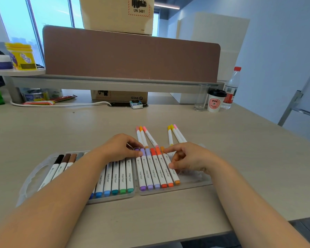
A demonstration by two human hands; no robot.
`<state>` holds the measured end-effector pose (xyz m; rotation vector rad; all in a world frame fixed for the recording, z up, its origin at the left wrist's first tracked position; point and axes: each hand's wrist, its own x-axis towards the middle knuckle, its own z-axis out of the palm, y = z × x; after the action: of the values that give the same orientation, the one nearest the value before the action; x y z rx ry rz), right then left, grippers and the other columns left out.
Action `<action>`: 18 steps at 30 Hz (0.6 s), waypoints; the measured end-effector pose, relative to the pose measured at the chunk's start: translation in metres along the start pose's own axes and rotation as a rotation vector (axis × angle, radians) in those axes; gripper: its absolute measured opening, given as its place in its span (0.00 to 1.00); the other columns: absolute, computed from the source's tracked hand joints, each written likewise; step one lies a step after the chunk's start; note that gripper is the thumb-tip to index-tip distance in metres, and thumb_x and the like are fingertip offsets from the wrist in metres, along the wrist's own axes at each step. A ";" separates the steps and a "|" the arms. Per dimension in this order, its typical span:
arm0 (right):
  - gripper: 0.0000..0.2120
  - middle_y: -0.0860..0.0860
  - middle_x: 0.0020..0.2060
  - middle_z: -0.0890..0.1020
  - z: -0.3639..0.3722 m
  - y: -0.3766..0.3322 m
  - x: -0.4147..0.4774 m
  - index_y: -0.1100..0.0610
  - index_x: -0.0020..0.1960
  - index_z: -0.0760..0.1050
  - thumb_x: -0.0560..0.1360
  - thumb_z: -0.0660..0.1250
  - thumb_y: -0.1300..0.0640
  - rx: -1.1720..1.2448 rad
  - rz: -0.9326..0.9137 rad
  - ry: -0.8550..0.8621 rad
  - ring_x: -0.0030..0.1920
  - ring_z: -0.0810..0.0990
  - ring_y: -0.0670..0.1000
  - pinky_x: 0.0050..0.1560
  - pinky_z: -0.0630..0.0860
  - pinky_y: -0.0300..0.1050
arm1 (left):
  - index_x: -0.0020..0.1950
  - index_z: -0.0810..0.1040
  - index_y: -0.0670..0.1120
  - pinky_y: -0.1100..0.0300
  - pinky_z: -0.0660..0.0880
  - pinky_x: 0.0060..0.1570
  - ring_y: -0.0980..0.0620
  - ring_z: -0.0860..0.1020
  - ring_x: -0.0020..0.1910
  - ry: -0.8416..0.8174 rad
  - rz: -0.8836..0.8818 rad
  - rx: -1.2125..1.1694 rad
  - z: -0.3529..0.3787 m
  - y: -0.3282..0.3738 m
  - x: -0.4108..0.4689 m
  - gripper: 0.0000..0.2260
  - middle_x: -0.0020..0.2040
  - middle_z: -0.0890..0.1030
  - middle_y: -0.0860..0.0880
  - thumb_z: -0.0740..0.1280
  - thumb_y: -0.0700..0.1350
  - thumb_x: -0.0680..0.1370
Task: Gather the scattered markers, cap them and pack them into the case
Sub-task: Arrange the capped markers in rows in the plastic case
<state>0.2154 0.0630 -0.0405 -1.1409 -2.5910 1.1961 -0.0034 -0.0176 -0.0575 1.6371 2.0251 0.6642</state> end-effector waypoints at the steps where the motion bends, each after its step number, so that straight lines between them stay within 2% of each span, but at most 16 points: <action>1: 0.23 0.48 0.39 0.84 0.000 0.000 0.000 0.50 0.65 0.72 0.72 0.71 0.61 0.004 -0.001 0.003 0.46 0.83 0.48 0.59 0.77 0.51 | 0.60 0.77 0.53 0.70 0.72 0.36 0.61 0.78 0.41 0.001 -0.002 0.005 0.000 0.000 0.000 0.14 0.42 0.77 0.59 0.68 0.50 0.75; 4: 0.22 0.48 0.39 0.84 0.000 0.000 0.000 0.50 0.64 0.72 0.72 0.71 0.61 0.010 0.004 -0.007 0.45 0.83 0.49 0.56 0.78 0.50 | 0.60 0.77 0.53 0.70 0.72 0.35 0.61 0.78 0.41 0.001 -0.001 0.023 0.000 0.001 0.000 0.14 0.42 0.77 0.60 0.68 0.51 0.75; 10: 0.23 0.51 0.41 0.85 0.001 0.000 0.001 0.49 0.64 0.72 0.71 0.72 0.60 -0.020 0.019 -0.006 0.46 0.83 0.50 0.57 0.78 0.50 | 0.60 0.78 0.53 0.69 0.73 0.37 0.61 0.78 0.41 0.001 -0.001 0.026 0.000 0.001 0.000 0.14 0.43 0.77 0.58 0.68 0.51 0.75; 18: 0.23 0.46 0.37 0.81 0.001 -0.008 0.001 0.49 0.65 0.71 0.72 0.71 0.59 -0.065 0.068 -0.025 0.42 0.81 0.46 0.52 0.78 0.44 | 0.60 0.77 0.53 0.68 0.74 0.41 0.60 0.77 0.44 0.008 -0.008 0.047 0.001 0.001 0.001 0.14 0.51 0.77 0.54 0.68 0.51 0.75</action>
<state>0.2097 0.0602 -0.0359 -1.2436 -2.6486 1.1538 -0.0025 -0.0167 -0.0575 1.6548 2.0666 0.6265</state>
